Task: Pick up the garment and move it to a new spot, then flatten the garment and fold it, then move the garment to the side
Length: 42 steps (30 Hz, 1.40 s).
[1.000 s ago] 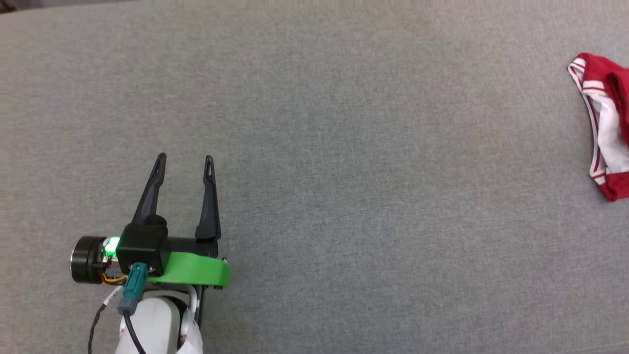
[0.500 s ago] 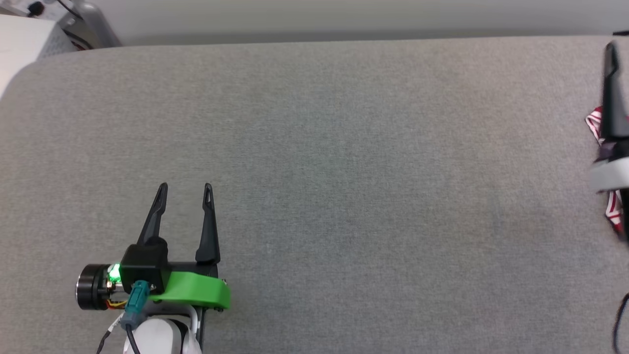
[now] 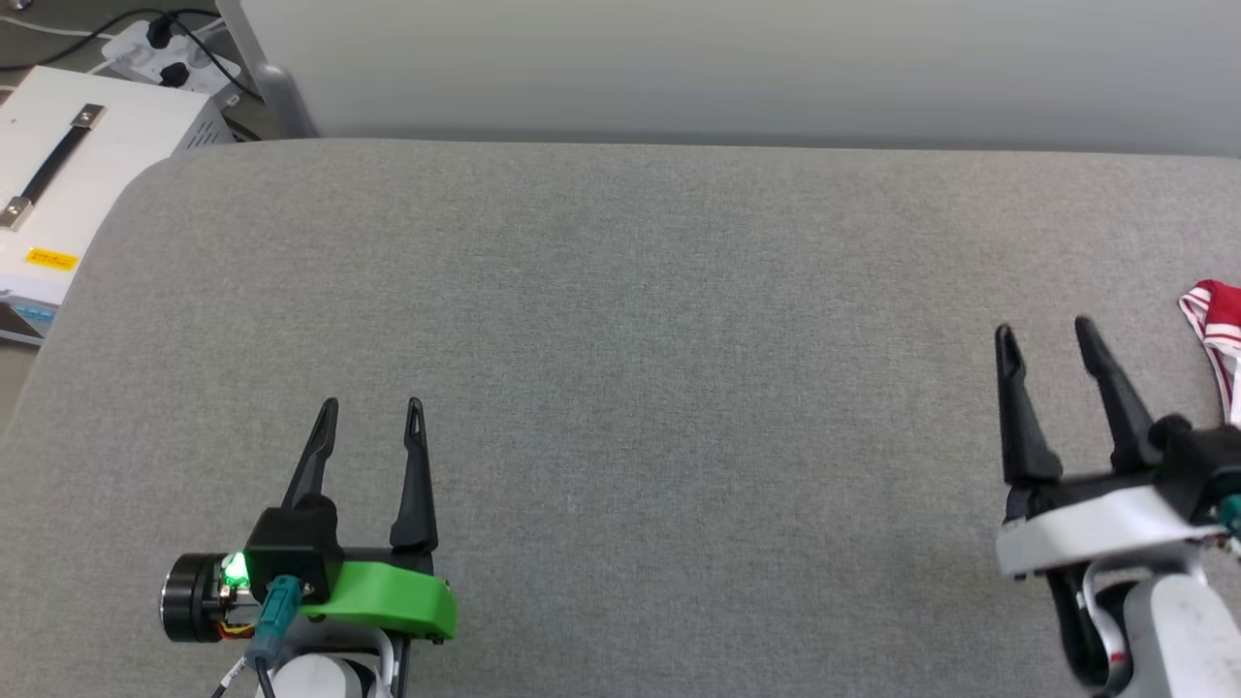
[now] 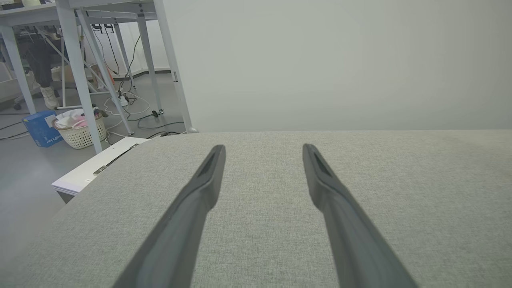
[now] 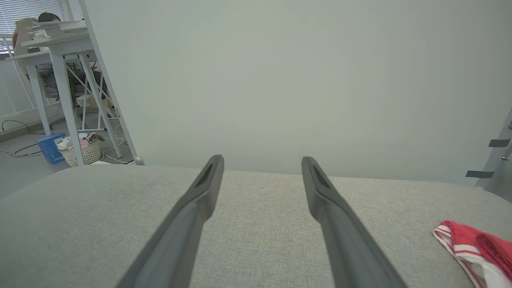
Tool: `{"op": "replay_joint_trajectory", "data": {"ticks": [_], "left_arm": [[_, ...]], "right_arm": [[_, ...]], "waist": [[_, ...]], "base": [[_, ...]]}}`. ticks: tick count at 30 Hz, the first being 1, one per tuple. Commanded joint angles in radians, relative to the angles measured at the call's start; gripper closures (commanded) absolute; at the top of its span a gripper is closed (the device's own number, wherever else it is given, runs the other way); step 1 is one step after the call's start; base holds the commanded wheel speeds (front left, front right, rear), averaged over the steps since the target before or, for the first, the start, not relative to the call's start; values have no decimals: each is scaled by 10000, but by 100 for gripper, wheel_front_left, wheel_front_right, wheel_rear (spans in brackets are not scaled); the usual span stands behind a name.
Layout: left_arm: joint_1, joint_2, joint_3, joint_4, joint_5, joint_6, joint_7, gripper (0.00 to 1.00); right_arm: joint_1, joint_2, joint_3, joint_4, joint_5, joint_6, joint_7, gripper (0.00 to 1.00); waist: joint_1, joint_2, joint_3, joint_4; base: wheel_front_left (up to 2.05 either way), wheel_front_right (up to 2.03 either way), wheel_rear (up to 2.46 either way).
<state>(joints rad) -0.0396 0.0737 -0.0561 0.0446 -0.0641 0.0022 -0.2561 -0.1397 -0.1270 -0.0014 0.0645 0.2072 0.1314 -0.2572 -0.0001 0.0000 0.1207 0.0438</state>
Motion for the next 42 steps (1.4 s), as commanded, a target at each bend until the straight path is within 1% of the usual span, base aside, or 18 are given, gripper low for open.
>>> {"op": "replay_joint_trajectory", "data": {"ticks": [1,7,16,31,32,42], "left_arm": [[153,-40,25,31,-38,-70,-57,0],[319,-84,36,122,-112,-162,-57,0],[562,-122,37,219,-195,-372,-57,0],[738,-157,94,222,-109,-441,-57,0],[588,-108,53,221,-162,-389,11,100],[575,-114,60,184,-119,-369,157,100]], "right_arm": [[281,84,-10,38,13,-7,-44,0],[1128,380,-166,-45,-40,-7,-45,0],[1941,474,-174,-356,-294,-7,-45,0],[2314,585,-188,-383,-348,-7,-45,0],[2197,566,-182,-372,-284,0,7,100],[2155,575,-171,-387,-380,0,146,100]], "waist": [[1,0,-94,54],[1,0,-341,78],[1,0,-664,128],[1,0,-790,125],[1,0,-790,124],[1,0,-815,93]], "base": [[0,0,0],[0,0,0],[0,0,0],[0,0,0],[0,0,0],[0,0,0]]}}
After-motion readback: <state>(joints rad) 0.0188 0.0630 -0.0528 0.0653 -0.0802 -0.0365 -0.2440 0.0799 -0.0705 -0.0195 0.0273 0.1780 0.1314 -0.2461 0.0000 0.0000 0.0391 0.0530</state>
